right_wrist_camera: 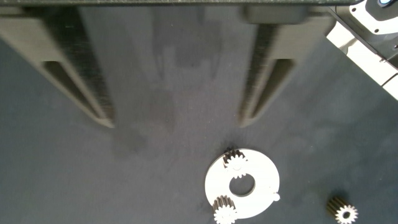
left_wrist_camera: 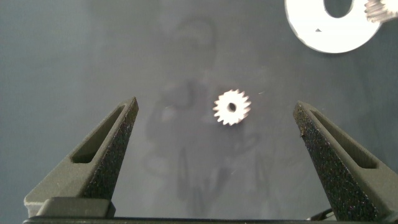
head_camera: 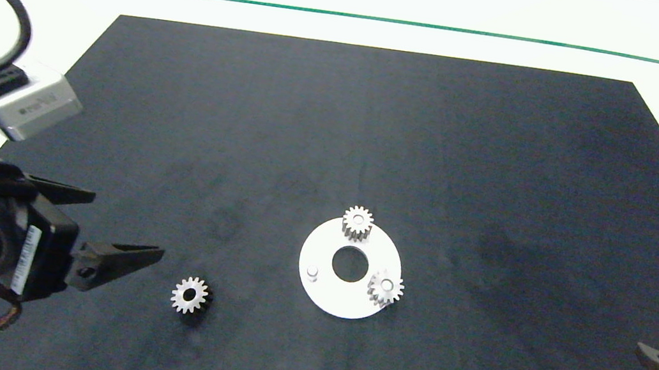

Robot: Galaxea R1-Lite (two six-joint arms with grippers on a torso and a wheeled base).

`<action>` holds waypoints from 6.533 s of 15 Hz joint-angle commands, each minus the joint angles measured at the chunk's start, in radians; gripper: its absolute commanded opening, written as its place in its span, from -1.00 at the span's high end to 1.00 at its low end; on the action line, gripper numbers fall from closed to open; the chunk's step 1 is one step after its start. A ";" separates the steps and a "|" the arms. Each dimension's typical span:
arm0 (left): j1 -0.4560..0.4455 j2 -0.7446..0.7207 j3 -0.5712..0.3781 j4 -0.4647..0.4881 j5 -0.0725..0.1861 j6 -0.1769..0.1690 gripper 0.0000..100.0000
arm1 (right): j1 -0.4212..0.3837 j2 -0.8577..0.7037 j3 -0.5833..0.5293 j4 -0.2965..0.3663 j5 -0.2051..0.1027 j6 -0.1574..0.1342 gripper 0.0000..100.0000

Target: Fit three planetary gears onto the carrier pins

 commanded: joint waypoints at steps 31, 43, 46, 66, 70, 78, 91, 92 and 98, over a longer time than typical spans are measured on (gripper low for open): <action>-0.146 0.308 0.337 -0.463 0.160 0.077 -0.69 | 0.002 -0.013 0.018 -0.001 0.015 0.003 -1.00; -0.157 0.295 0.354 -0.464 0.188 0.068 -0.21 | 0.002 -0.013 0.024 -0.003 0.023 0.004 -1.00; -0.157 0.298 0.366 -0.504 0.188 0.069 -0.09 | 0.002 -0.011 0.027 -0.003 0.024 0.004 -1.00; -0.287 0.275 0.228 -0.519 0.186 0.097 0.50 | 0.005 -0.014 0.030 -0.006 0.044 0.006 -1.00; -0.362 0.340 0.071 -0.424 0.188 0.098 0.50 | 0.005 -0.017 0.028 -0.006 0.044 0.006 -1.00; -0.373 0.481 -0.099 -0.335 0.203 0.097 0.50 | 0.005 -0.014 0.030 -0.004 0.049 0.006 -1.00; -0.399 0.521 -0.123 -0.337 0.255 0.105 0.50 | 0.005 -0.019 0.031 -0.004 0.058 0.006 -1.00; -0.399 0.527 -0.125 -0.338 0.254 0.105 0.50 | 0.004 -0.019 0.030 -0.004 0.058 0.006 -1.00; -0.395 0.562 -0.140 -0.344 0.258 0.128 0.50 | 0.004 -0.020 0.028 -0.004 0.058 0.006 -1.00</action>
